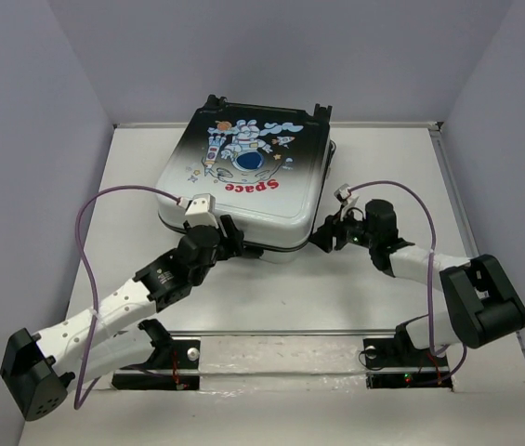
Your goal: Pack the luggage
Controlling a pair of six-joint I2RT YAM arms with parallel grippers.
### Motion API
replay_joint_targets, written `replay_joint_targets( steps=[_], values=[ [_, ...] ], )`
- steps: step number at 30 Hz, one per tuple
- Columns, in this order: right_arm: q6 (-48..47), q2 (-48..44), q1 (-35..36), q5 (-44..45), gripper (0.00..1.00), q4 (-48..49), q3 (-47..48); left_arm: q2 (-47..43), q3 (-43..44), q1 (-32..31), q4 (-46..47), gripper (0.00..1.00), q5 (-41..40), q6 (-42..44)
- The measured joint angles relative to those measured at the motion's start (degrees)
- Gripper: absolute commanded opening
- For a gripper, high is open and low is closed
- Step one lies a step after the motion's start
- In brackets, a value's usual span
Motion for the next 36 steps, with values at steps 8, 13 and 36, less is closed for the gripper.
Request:
replay_joint_targets(
  steps=[8,13,36],
  values=[
    [-2.6,-0.2,0.0,0.8,0.56,6.2,0.0,-2.7,0.0,0.7,-1.8,0.71,-0.7,-0.6],
    [-0.9,3.1,-0.1,-2.6,0.43,11.9,0.0,-3.5,0.0,1.0,-1.3,0.71,0.7,-1.0],
    [15.5,11.7,1.0,-6.7,0.07,38.8,-6.2,12.7,0.0,-7.5,7.9,0.73,15.4,2.9]
  ],
)
